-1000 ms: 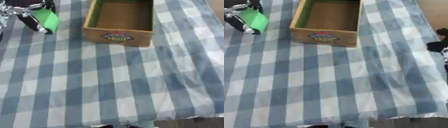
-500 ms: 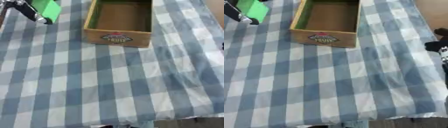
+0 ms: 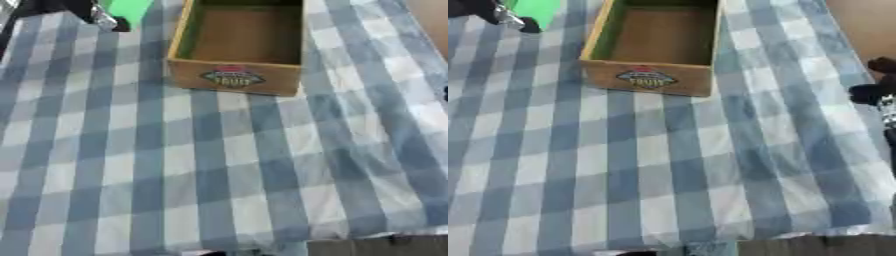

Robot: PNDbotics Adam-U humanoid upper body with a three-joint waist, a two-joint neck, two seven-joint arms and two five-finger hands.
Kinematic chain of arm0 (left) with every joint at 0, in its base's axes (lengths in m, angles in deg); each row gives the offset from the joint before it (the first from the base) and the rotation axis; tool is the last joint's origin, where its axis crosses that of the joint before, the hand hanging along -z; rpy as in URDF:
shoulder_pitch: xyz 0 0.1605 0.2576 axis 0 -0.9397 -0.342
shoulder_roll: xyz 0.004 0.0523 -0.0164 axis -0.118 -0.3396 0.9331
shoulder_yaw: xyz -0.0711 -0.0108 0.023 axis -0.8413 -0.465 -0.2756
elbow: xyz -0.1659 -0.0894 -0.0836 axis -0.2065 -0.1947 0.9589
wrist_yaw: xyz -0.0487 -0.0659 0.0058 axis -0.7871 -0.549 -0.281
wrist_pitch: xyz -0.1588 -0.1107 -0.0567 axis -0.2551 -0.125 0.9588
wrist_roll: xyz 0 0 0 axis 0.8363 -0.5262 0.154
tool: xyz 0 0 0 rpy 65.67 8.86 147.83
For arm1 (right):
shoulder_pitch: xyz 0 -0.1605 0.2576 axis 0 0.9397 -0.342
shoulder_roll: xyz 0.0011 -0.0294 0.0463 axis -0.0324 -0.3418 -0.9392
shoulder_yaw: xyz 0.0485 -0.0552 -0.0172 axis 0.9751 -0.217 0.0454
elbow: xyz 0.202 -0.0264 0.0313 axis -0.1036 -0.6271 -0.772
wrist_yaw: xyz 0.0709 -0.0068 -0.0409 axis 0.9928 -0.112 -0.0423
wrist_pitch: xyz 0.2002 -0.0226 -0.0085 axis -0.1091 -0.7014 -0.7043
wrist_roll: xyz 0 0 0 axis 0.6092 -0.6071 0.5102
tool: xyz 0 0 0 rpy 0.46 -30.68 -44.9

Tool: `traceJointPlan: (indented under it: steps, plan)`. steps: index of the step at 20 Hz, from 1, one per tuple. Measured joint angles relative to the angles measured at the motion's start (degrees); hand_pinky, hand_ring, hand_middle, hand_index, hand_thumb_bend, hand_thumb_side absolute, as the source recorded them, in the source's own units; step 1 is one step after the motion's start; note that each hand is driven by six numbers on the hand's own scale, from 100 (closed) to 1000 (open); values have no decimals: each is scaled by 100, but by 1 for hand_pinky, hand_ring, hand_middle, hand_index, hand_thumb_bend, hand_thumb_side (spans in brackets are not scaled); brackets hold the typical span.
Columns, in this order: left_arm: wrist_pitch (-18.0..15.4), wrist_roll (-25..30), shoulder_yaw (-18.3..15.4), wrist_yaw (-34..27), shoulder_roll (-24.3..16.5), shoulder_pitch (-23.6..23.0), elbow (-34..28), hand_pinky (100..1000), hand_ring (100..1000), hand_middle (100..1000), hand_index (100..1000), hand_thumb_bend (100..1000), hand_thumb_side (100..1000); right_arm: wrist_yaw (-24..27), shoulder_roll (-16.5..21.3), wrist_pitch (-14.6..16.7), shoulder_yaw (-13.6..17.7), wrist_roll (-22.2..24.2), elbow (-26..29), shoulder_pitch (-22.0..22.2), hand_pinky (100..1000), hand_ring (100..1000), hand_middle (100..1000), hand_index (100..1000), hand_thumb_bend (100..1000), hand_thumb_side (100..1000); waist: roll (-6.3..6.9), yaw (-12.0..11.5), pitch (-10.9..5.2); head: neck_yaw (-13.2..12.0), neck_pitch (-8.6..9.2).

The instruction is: Pick up objects on the table and place them in the box.

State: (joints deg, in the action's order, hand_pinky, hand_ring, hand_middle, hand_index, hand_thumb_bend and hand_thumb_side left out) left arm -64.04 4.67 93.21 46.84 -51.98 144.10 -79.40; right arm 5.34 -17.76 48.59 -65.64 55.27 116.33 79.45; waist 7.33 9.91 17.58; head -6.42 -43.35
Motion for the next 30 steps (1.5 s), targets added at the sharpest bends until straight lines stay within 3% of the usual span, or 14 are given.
traceJointPlan:
  steps: [12,23,30]
  plan:
    - [-97,250,157,-127,810,387,80,578,466,447,636,505,212,55,0,3,-132,134,-8,-61,683,668,810,844,100,680,54,232,-8,-130,1]
    - [-208,-9,157,527,1541,440,716,598,477,461,656,433,205,112,-6,3,-246,277,-30,-164,683,668,811,844,100,681,71,474,99,-289,16]
    - [-230,-278,175,1007,1833,414,951,621,498,483,675,455,218,144,-50,2,-278,317,-32,-190,683,669,811,844,100,681,69,528,150,-354,64]
